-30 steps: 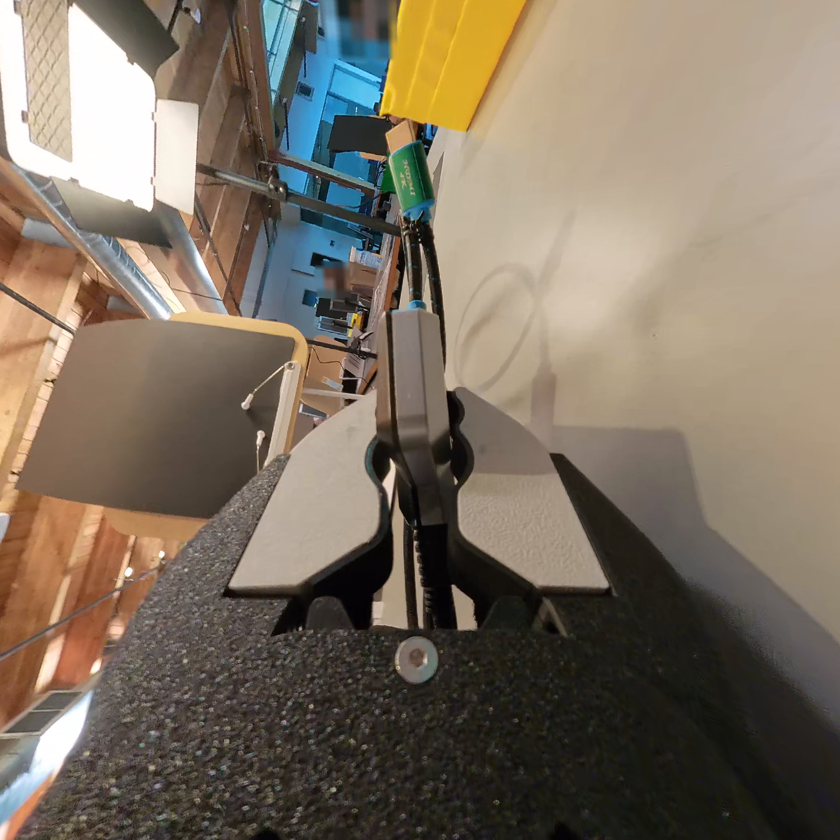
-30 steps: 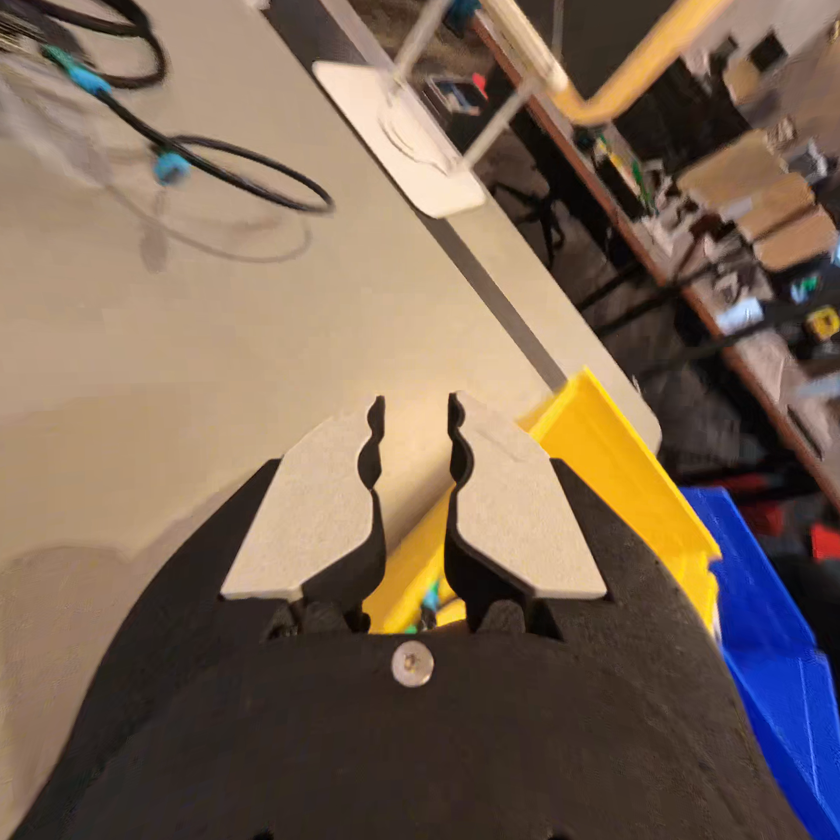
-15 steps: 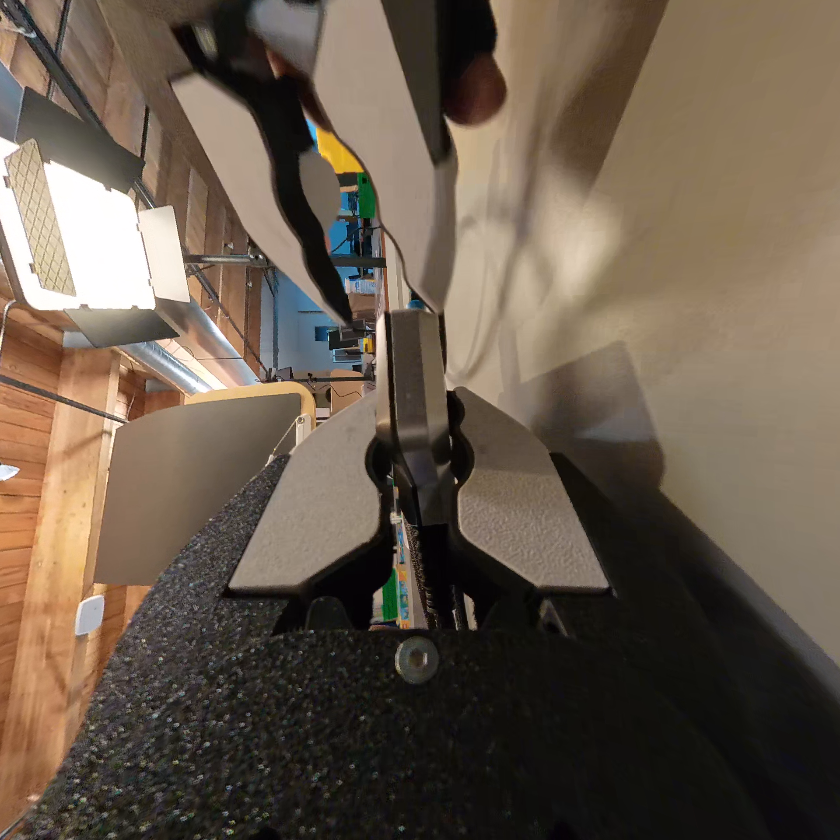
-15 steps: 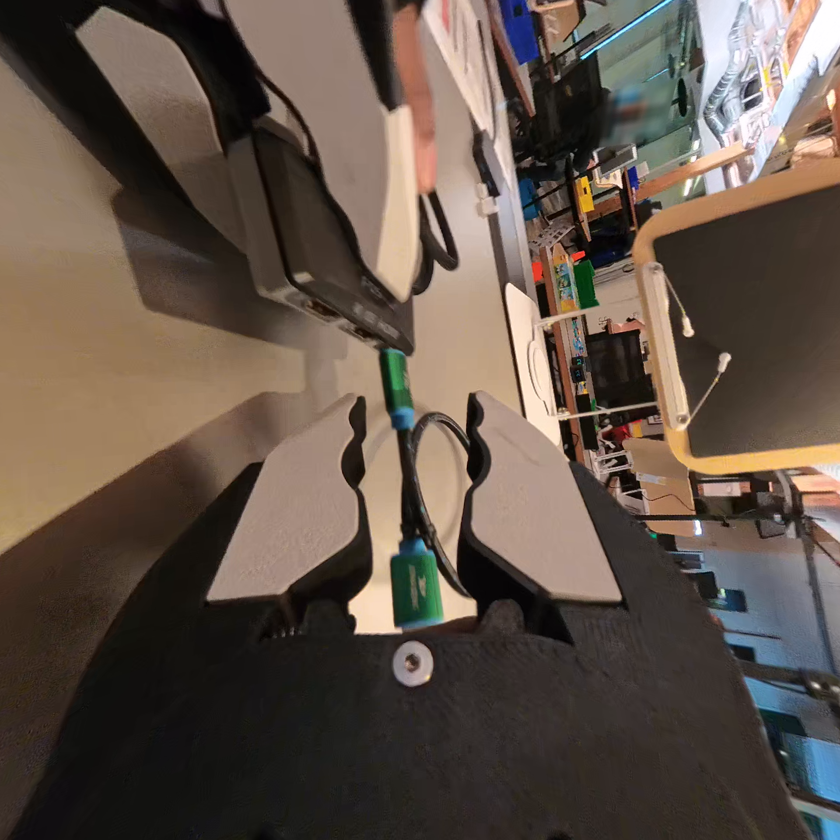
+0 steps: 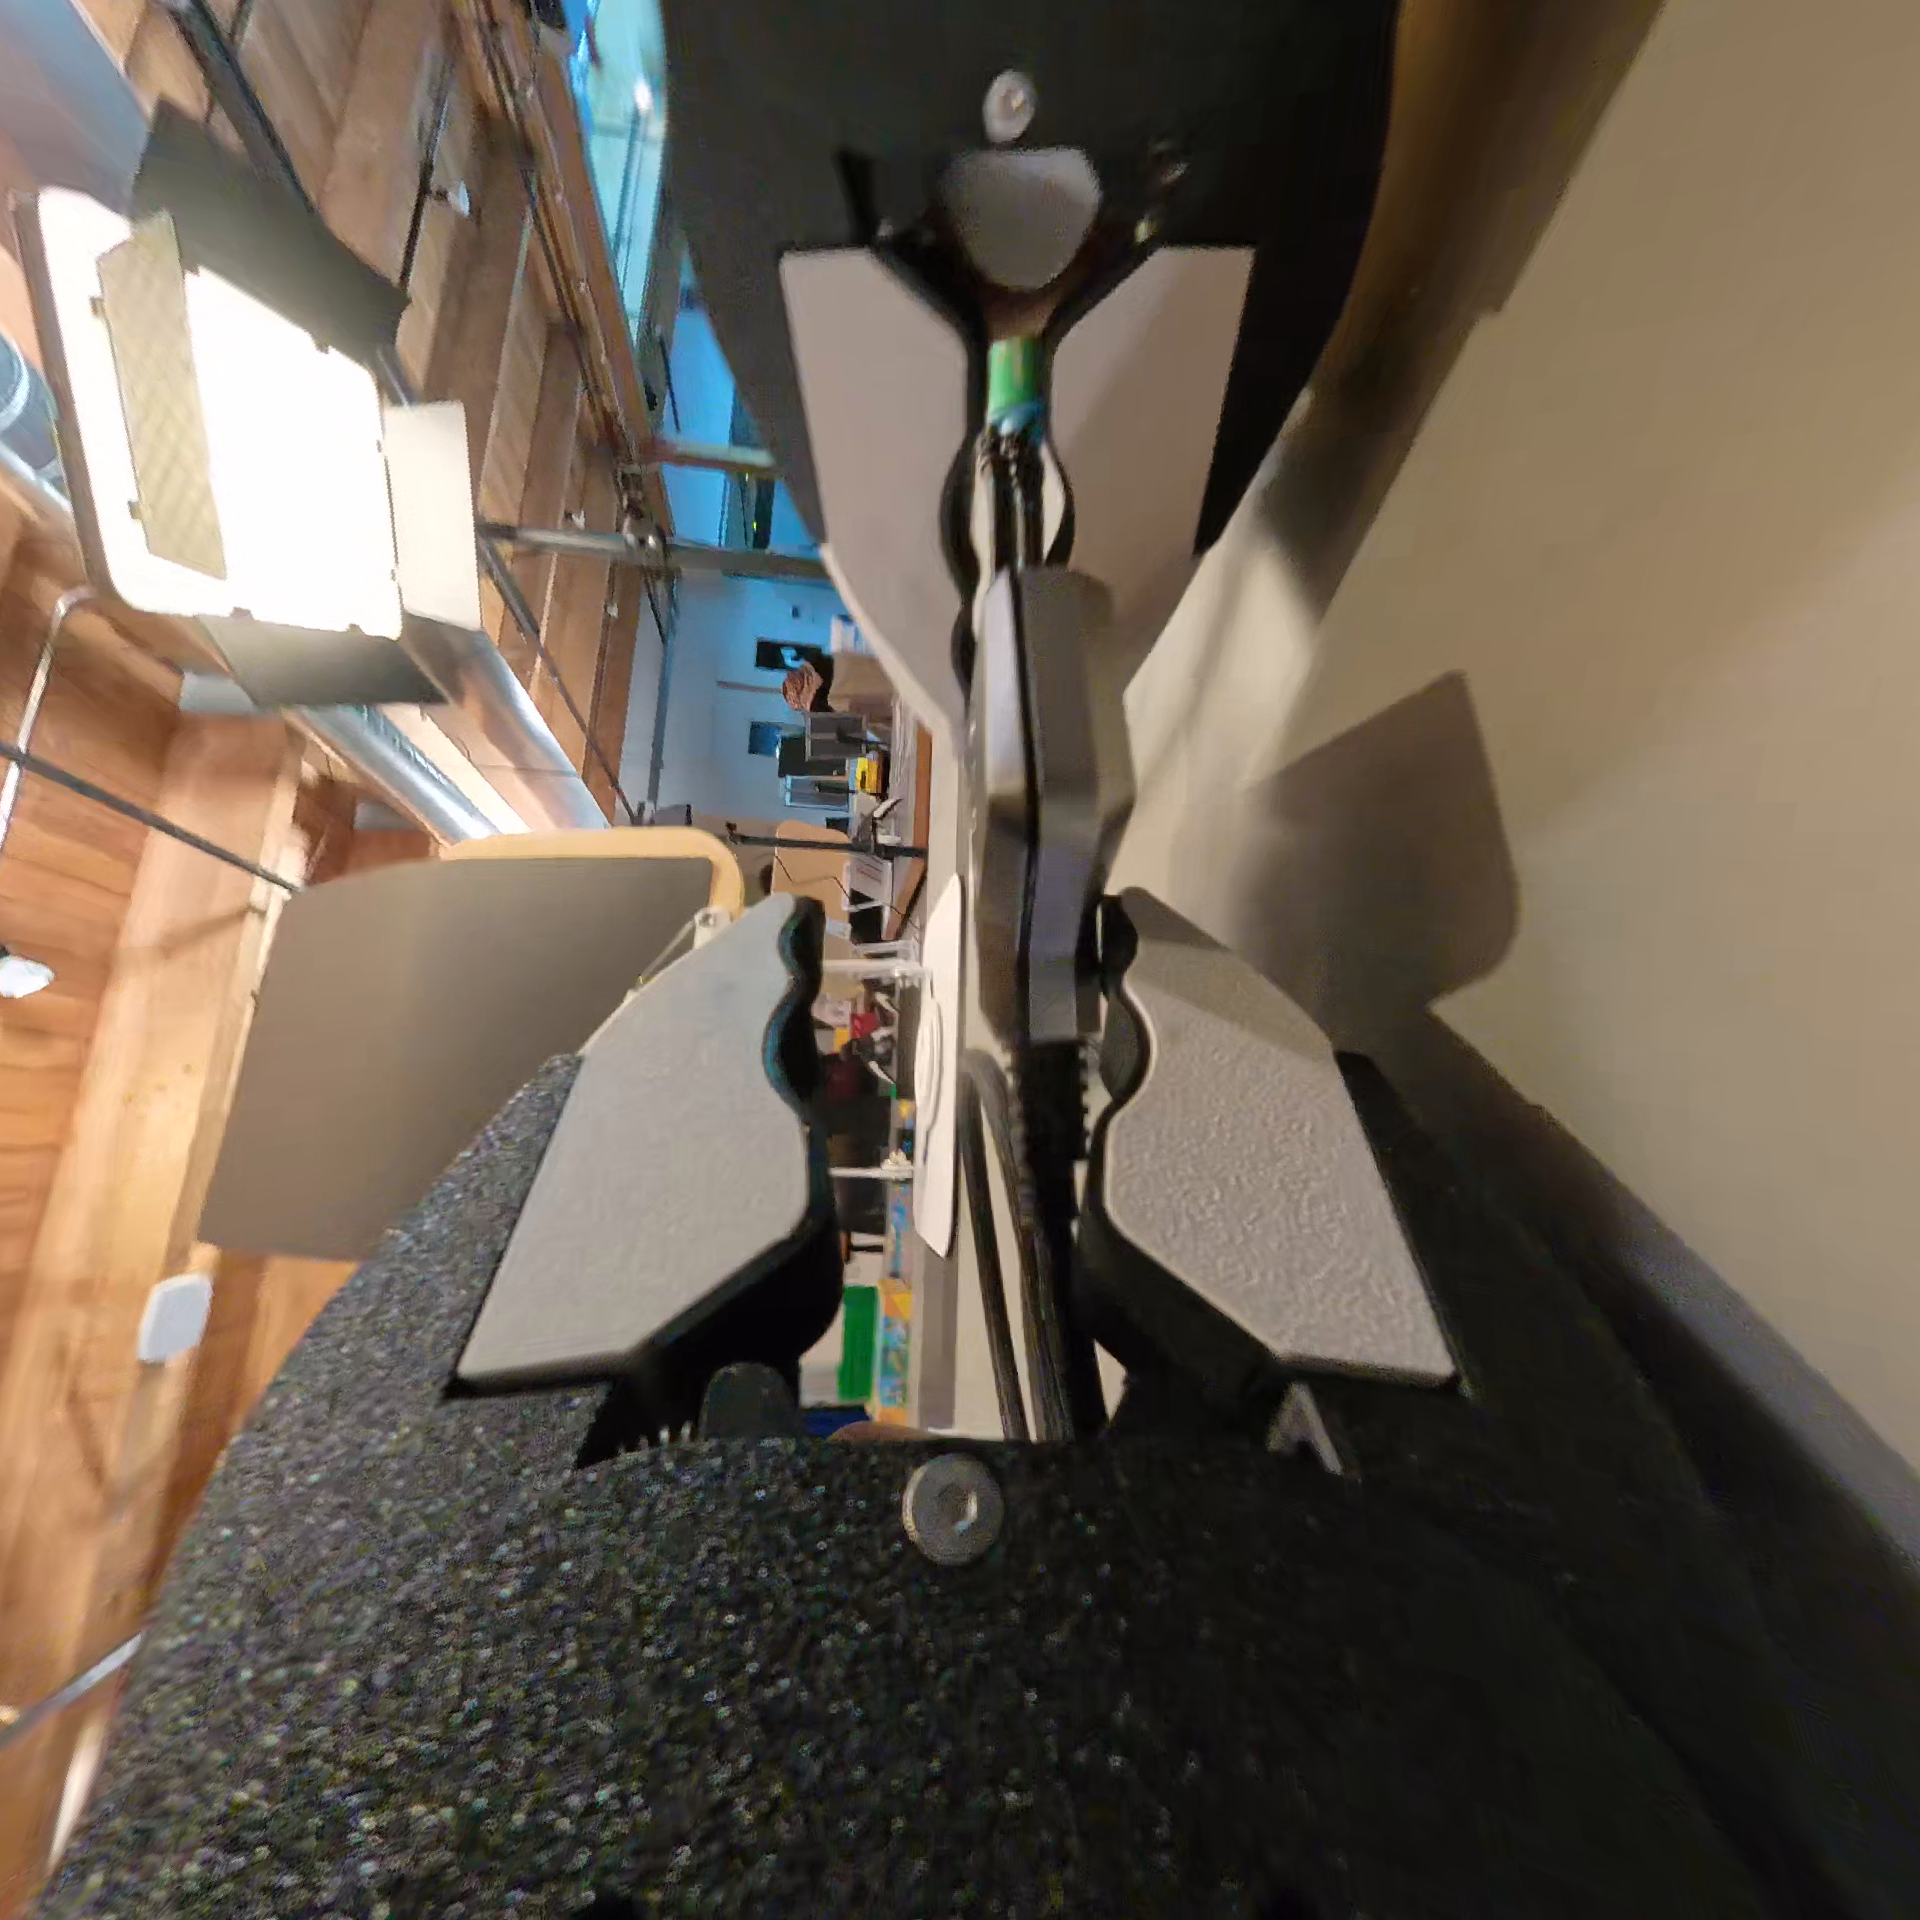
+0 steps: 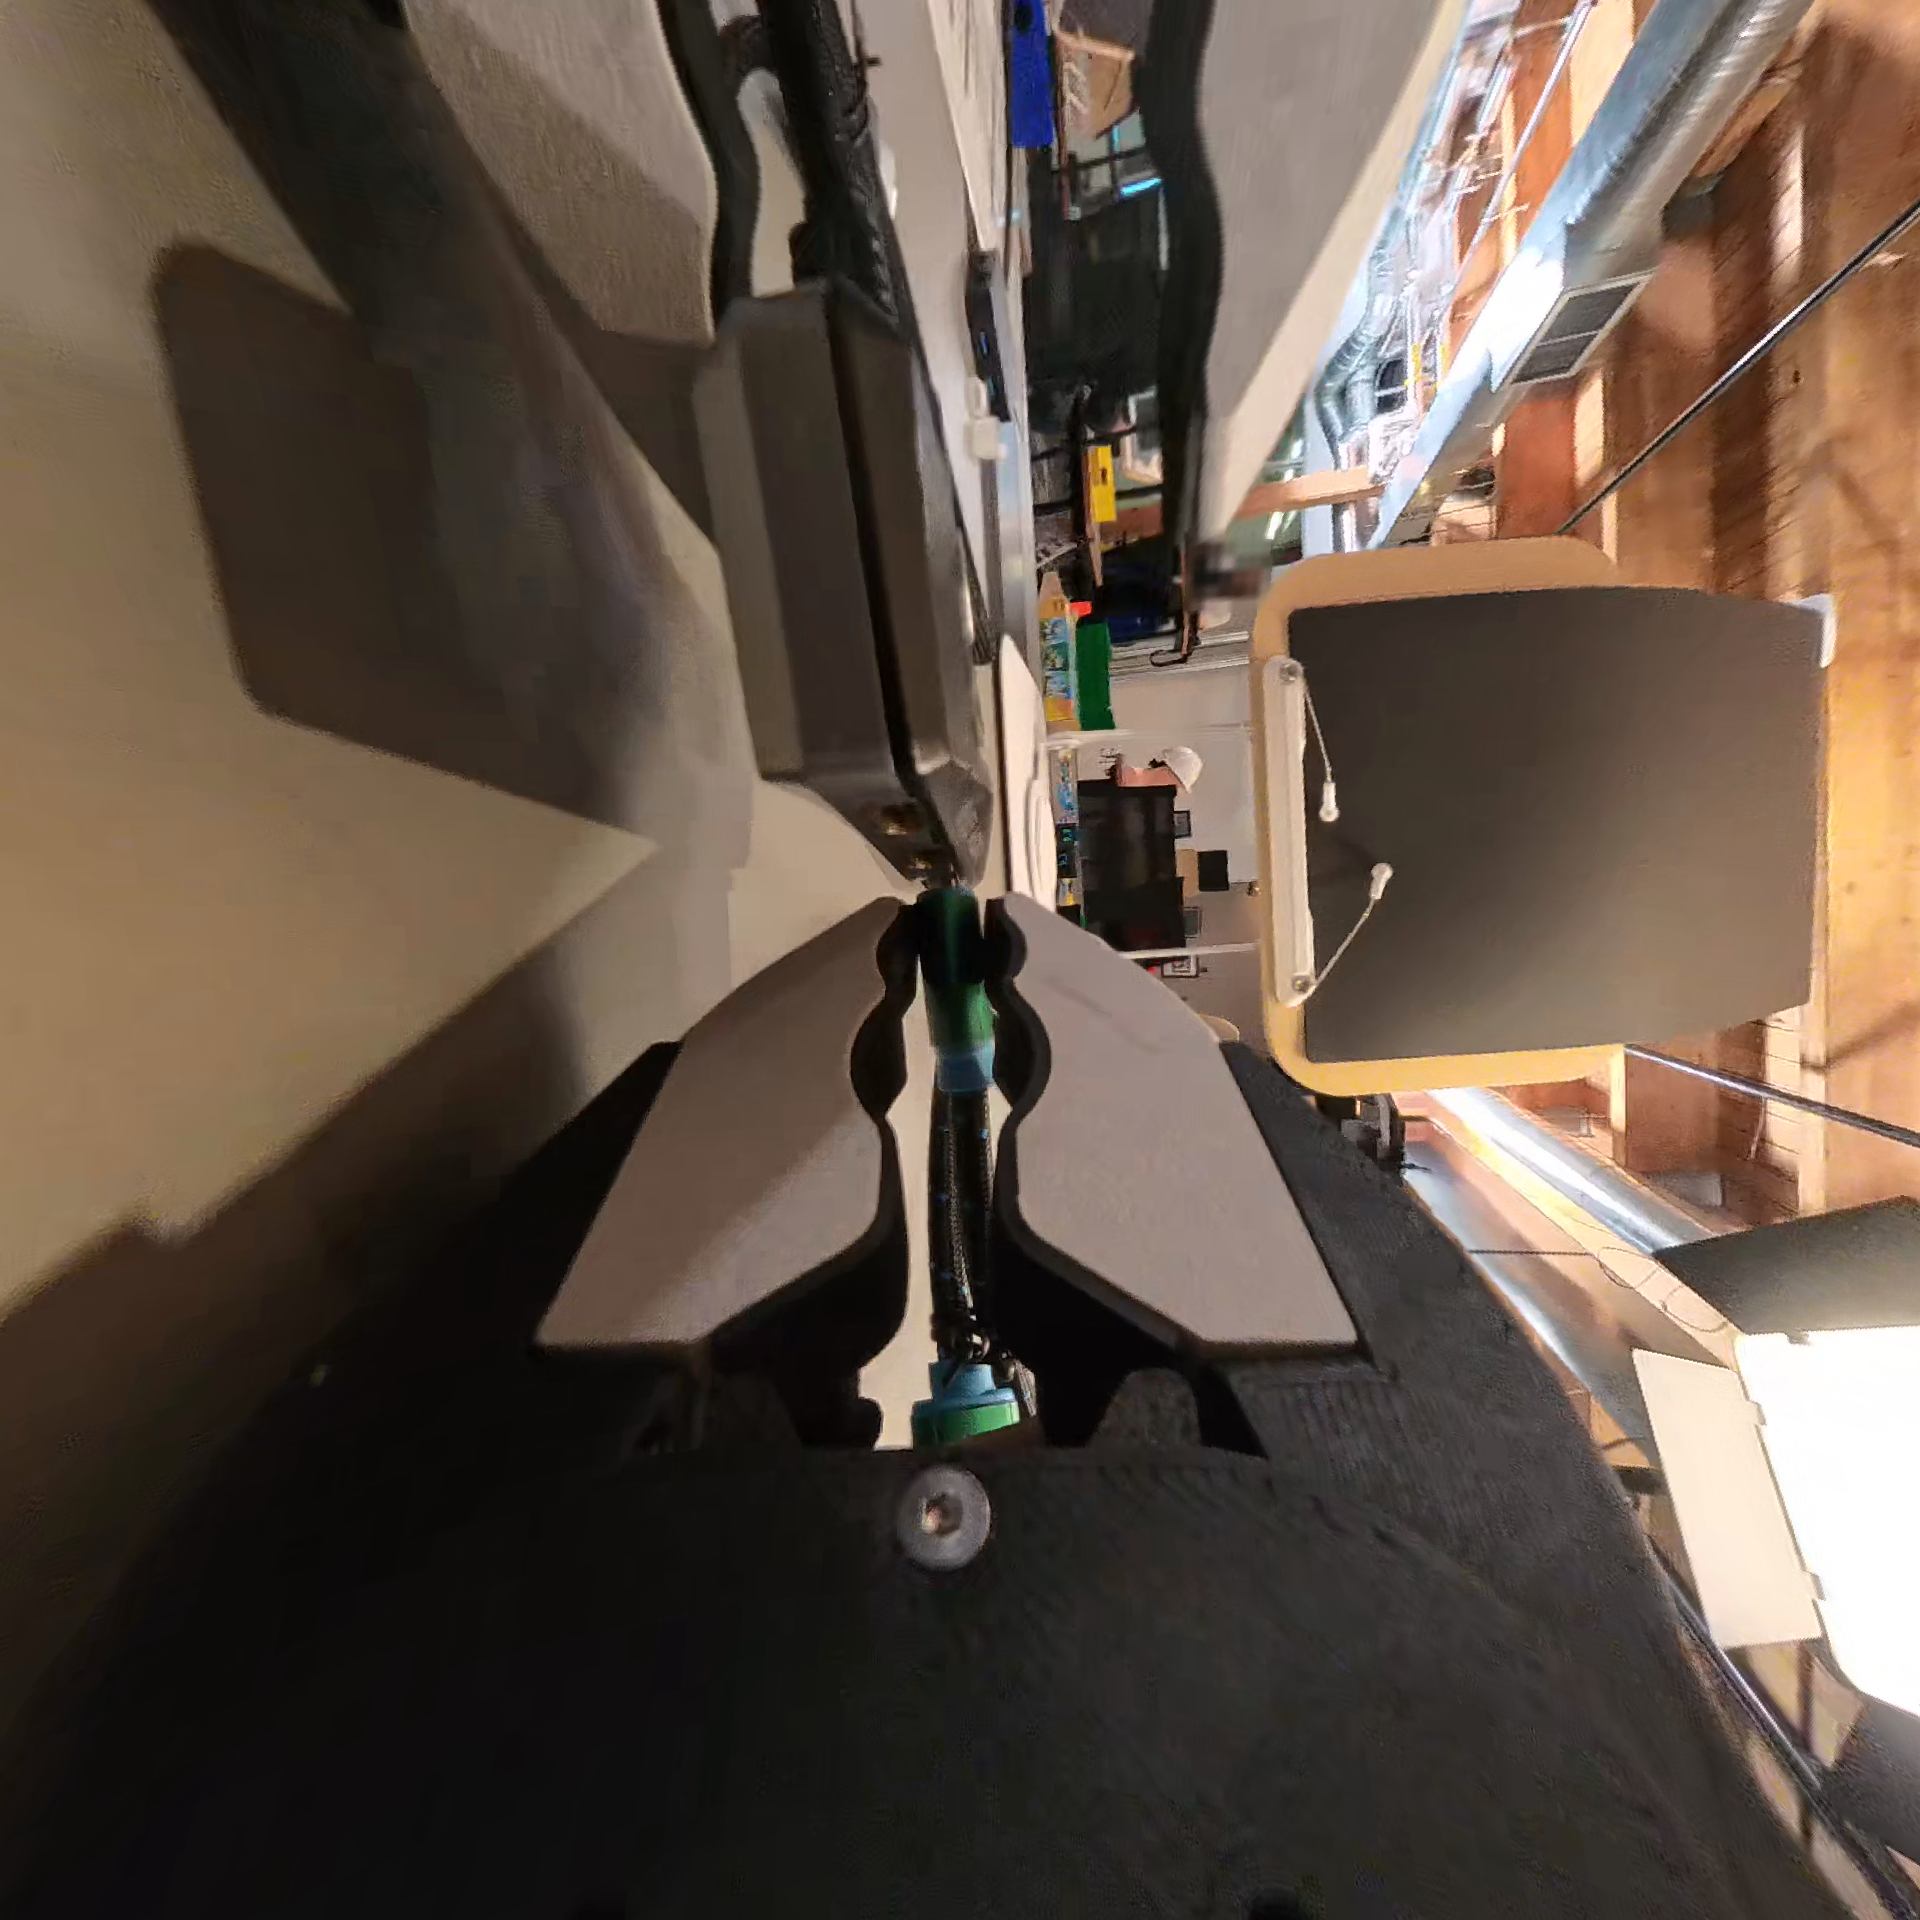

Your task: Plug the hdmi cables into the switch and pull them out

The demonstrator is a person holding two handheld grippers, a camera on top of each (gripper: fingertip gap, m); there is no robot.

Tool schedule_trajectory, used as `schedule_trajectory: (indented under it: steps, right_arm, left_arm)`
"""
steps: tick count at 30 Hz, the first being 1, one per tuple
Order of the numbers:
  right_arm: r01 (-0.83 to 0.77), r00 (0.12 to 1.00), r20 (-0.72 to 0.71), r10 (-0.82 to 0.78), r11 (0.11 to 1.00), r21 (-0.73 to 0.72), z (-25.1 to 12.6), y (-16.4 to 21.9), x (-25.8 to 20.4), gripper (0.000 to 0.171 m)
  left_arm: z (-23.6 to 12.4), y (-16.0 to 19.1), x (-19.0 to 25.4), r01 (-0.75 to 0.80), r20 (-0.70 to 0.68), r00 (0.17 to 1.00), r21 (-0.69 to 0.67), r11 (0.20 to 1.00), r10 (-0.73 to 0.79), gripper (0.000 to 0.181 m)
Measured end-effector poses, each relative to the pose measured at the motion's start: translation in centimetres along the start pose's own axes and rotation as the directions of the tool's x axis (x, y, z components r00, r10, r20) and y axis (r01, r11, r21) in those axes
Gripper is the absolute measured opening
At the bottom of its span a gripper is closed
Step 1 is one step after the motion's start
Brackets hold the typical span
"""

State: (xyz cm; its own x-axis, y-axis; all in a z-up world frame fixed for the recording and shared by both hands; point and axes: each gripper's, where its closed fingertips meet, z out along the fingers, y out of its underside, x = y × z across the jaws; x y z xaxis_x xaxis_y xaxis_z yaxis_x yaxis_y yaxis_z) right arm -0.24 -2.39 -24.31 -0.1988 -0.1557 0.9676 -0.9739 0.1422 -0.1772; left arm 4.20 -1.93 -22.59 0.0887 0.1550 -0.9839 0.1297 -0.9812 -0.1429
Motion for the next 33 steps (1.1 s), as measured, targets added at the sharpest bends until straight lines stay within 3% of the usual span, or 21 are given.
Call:
schedule_trajectory:
  steps: [4,7,11,13,19,29,33]
  right_arm:
    - [-0.028,0.999,-0.016,0.028,1.000,-0.013,0.2,0.7,0.7,0.012]
    - [-0.048,0.999,-0.021,0.048,0.999,0.013,0.0,-0.2,1.0,0.012]
    - [-0.055,0.998,-0.026,0.056,0.998,0.042,-0.4,-1.6,1.2,0.012]
    - [-0.047,0.999,-0.020,0.047,0.998,0.039,-0.3,-1.6,1.1,0.013]
    - [-0.015,1.000,0.000,0.015,0.997,0.080,-0.9,-1.4,0.4,0.013]
    - [-0.013,0.999,-0.030,0.013,1.000,-0.016,-1.5,-0.8,0.6,0.013]
    - [-0.021,1.000,-0.006,0.021,0.999,0.038,-2.3,-0.9,0.4,0.013]
  left_arm:
    - [0.6,1.5,-0.2,-0.009,0.019,1.000,-0.096,0.995,0.011,0.071]
    - [1.4,1.5,-0.2,-0.044,0.044,0.998,-0.146,0.988,0.051,0.072]
    - [2.3,0.9,0.3,-0.089,0.039,0.994,-0.183,0.979,0.097,0.051]
    - [2.4,0.9,0.1,-0.091,0.061,0.993,-0.195,0.977,0.105,0.026]
    - [2.2,1.0,0.4,-0.053,0.066,0.995,-0.209,0.977,0.068,0.024]
    - [2.4,0.9,0.3,-0.031,0.061,0.997,-0.232,0.972,0.046,0.025]
    - [2.2,0.2,0.5,-0.020,0.040,0.999,-0.184,0.983,0.028,0.025]
